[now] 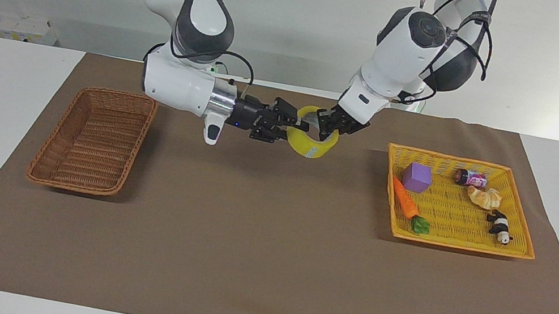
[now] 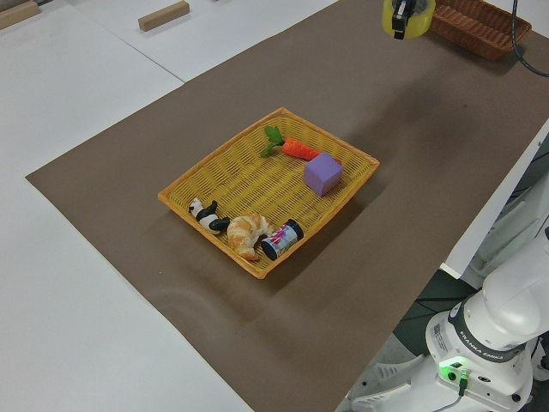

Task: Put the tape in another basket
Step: 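Close the right gripper on the tape roll's rim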

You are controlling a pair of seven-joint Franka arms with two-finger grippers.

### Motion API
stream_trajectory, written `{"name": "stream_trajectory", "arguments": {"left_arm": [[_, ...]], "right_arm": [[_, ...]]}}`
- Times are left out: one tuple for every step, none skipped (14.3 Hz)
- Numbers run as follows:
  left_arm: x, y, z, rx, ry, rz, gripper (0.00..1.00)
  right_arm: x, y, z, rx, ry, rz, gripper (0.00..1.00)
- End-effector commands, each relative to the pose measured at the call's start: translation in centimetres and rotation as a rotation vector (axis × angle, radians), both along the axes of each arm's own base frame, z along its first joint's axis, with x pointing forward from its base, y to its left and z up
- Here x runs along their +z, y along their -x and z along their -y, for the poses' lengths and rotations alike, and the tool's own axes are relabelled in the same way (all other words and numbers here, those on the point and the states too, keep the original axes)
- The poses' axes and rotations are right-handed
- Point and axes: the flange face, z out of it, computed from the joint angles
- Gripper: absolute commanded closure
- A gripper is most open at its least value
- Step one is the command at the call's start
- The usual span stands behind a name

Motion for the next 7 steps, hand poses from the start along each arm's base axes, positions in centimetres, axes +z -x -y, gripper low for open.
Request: {"name": "stream_trajectory", "arguments": {"left_arm": [[0.7, 0.0, 0.2, 0.012, -0.010, 0.005, 1.00], [0.8, 0.0, 0.2, 0.012, -0.009, 0.006, 1.00], [0.8, 0.0, 0.2, 0.011, -0.010, 0.005, 0.92], [1.0, 0.0, 0.3, 0.013, -0.005, 0.010, 0.62], [1.3, 0.1, 0.2, 0.007, -0.007, 0.011, 0.01], [3.0, 0.3, -0.7, 0.019, 0.007, 0.023, 0.00], [4.7, 0.7, -1.9, 0.025, 0.010, 0.029, 0.00]], "right_arm": [[0.1, 0.7, 0.4, -0.004, -0.006, 0.012, 1.00], [0.1, 0.7, 0.4, -0.005, -0.006, 0.013, 1.00], [0.1, 0.7, 0.4, -0.005, -0.008, 0.011, 1.00], [0.1, 0.7, 0.4, -0.004, -0.007, 0.011, 1.00], [0.1, 0.7, 0.4, -0.005, -0.008, 0.011, 1.00], [0.0, 0.7, 0.4, -0.003, -0.007, 0.009, 1.00], [0.0, 0.7, 0.5, -0.003, -0.008, 0.009, 1.00]]}}
